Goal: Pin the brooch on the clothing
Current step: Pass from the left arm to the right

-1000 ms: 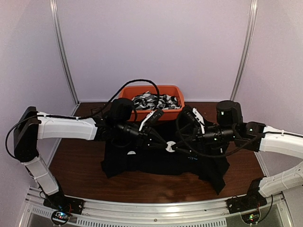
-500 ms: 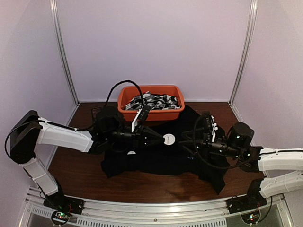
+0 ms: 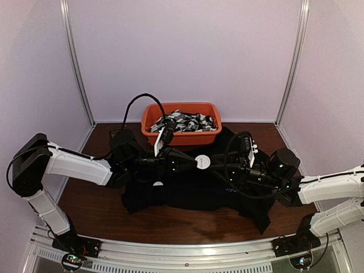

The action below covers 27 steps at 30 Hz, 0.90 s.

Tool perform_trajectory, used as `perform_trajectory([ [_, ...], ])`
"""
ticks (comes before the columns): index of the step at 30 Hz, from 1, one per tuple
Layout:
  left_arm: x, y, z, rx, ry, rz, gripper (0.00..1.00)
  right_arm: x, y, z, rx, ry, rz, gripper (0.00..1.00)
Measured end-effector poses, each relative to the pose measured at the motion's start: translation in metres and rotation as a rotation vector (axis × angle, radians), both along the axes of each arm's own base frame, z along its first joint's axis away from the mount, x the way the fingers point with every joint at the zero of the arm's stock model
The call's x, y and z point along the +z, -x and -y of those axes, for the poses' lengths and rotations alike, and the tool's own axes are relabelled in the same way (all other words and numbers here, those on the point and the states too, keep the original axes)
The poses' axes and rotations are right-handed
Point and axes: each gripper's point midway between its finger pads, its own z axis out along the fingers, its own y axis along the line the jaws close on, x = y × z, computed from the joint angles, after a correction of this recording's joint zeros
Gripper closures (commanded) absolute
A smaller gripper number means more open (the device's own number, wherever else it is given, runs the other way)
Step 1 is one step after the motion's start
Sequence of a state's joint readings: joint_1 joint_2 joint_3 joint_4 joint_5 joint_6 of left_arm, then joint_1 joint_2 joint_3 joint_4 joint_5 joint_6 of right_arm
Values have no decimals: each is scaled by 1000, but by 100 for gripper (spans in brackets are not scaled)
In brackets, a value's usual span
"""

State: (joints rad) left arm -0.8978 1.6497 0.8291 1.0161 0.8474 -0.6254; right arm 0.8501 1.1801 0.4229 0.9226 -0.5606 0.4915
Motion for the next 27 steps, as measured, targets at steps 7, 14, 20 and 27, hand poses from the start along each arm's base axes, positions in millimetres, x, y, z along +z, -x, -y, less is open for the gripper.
perform_trajectory([
  [7, -2, 0, 1, -2, -2, -6, 100, 14, 0, -4, 23, -40, 14, 59],
  [14, -4, -1, 2, -2, -5, -10, 100, 14, -1, -11, 48, -43, -2, 75],
  [20, -4, -1, 2, -2, -6, -16, 100, 5, -3, -16, 66, -30, -38, 92],
  [27, -4, -1, 2, -3, -7, -20, 100, 10, -1, -17, 79, -39, -28, 100],
])
